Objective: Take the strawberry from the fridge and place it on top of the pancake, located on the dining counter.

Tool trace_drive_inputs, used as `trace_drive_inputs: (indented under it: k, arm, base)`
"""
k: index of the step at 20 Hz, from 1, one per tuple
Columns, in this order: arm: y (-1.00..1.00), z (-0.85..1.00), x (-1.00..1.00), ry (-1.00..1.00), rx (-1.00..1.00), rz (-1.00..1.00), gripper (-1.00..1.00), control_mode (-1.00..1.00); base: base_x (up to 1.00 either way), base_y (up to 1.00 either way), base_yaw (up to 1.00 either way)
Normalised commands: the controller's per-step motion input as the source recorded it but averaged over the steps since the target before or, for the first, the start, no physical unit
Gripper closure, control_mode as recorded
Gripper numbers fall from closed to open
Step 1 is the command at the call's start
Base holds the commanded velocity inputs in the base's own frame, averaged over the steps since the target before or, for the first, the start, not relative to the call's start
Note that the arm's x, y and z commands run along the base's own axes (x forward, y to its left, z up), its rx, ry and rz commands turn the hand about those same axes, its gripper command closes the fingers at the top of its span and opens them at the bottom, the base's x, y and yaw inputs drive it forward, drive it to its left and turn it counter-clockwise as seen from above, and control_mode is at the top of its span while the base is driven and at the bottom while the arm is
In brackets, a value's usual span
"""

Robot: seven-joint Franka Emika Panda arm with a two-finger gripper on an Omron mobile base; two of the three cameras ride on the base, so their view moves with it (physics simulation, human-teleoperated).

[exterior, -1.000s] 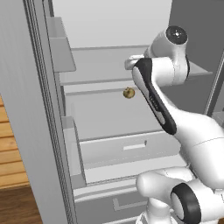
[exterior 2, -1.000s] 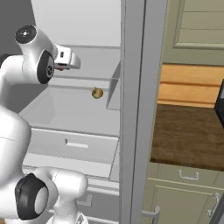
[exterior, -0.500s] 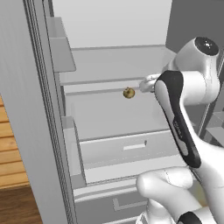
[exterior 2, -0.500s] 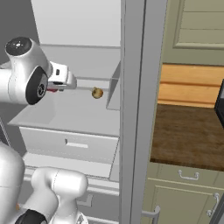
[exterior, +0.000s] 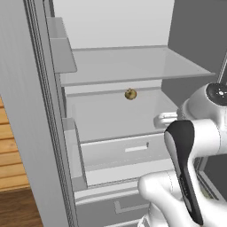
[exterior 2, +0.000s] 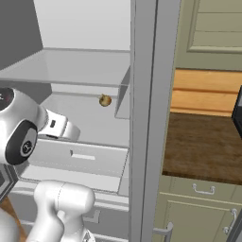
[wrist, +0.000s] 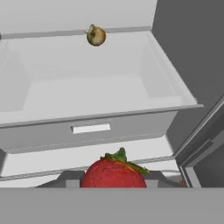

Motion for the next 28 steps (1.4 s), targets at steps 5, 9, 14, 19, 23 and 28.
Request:
trace_drive_inputs:
  k: [5, 9, 14, 19, 23, 28]
  arm:
    - [-0.1, -0.3, -0.06, 0.0, 0.01, 0.03, 1.0, -1.0]
    - [0.07, -0.18, 0.0, 0.0, 0.0, 0.07, 1.0, -1.0]
    - [0.0, 0.0, 0.0, 0.0, 0.0, 0.0, 1.0, -1.0]
    - [0.0, 0.0, 0.0, 0.0, 0.0, 0.01, 1.0, 1.0]
    - [0.0, 0.0, 0.0, 0.0, 0.0, 0.0, 1.0, 1.0]
    - [0.0, 0.0, 0.0, 0.0, 0.0, 0.0, 1.0, 1.0]
  base:
    - [0.0, 0.0, 0.0]
    - [0.0, 0.0, 0.0]
    - [0.0, 0.0, 0.0]
    - [-0.13, 0.03, 0.05]
    - [-0.32, 0.26, 0.46]
    - [-0.55, 0.03, 0.62]
